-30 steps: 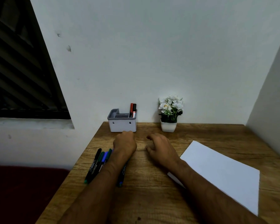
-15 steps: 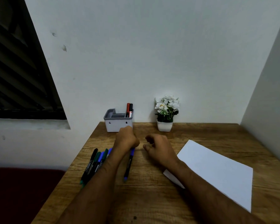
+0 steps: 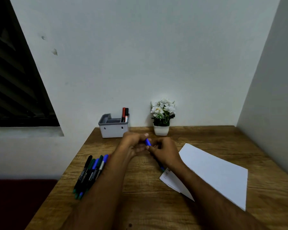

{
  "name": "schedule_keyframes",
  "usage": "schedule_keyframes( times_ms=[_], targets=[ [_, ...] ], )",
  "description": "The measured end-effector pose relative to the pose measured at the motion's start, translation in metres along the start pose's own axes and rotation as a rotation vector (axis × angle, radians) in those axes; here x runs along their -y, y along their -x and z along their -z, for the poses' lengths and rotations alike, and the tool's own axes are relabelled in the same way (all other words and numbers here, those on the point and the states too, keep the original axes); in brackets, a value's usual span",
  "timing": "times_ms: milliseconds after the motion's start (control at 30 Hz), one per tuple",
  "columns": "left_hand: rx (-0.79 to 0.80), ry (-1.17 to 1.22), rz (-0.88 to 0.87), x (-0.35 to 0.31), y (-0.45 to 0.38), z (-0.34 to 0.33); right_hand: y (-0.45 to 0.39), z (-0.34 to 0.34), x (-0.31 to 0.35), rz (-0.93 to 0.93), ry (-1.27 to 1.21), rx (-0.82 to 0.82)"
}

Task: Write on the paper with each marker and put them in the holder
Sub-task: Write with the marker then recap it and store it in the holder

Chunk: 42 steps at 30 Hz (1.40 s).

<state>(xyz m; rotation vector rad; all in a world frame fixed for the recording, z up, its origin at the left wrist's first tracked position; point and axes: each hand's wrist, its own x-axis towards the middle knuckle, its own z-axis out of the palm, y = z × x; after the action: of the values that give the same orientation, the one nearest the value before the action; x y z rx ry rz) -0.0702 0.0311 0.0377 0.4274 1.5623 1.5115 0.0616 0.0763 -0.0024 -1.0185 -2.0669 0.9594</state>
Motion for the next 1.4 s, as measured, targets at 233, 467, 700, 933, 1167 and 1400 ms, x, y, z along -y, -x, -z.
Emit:
schedule_keyframes(
  times_ms=[233, 467, 700, 933, 1167, 1400],
  targets=[
    [0.067, 0.244, 0.098, 0.021, -0.009, -0.026, -0.003, 0.015, -0.004, -0.146, -0.007, 0.034],
    [-0.173, 0.408, 0.002, 0.019, -0.035, -0.021, 0.007, 0.05, 0.001, -0.466, -0.409, 0.184],
    [-0.267, -0.694, -0.453, 0.032, -0.027, -0.039, 0.017, 0.06, -0.014, -0.352, -0.459, 0.06],
    [-0.208, -1.015, -0.651, 0.061, -0.031, -0.036, 0.023, 0.069, -0.021, -0.287, -0.634, -0.024],
    [-0.172, -1.068, -0.89, 0.063, -0.012, -0.032, 0.021, 0.077, -0.035, -0.263, -0.963, 0.004],
    [0.346, -1.212, -1.089, 0.076, 0.025, -0.013, 0.031, 0.084, -0.052, -0.17, -0.779, -0.035]
  ],
)
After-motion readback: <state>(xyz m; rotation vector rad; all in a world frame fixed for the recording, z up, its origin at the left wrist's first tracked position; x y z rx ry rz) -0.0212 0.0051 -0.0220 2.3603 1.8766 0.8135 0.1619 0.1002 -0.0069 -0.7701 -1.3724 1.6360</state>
